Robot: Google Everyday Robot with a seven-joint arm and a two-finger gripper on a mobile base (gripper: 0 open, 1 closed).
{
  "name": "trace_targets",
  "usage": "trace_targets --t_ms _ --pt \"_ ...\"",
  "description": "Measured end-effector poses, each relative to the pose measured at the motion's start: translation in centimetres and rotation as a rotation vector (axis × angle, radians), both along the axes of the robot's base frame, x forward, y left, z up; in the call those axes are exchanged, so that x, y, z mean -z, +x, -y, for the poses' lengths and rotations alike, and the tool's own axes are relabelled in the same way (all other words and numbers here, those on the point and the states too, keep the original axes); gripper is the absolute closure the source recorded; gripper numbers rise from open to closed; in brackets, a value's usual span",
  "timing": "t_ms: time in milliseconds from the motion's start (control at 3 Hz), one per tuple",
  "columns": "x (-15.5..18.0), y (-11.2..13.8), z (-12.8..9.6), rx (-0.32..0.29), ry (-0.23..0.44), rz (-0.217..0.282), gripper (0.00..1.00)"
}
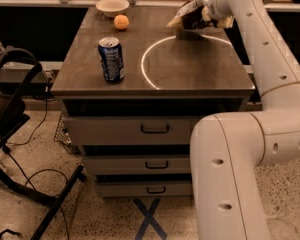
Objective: Move brown chip bag near pepsi can
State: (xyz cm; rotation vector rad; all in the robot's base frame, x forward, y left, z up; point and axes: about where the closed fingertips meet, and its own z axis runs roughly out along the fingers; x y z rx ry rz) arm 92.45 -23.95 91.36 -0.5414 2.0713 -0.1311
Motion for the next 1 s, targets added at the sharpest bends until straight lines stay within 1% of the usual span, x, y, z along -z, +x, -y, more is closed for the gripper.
trace_targets --t_ms 333,667,1000 --pt "-5.8 -2.5 0.1 0.044 -0.109 -0.008 1.0" --pt "-5.8 -2.5 0.1 0.044 -0.109 -0.008 1.0" --pt "-7.3 -3.9 0.8 0.067 -0.122 -0.027 1.0"
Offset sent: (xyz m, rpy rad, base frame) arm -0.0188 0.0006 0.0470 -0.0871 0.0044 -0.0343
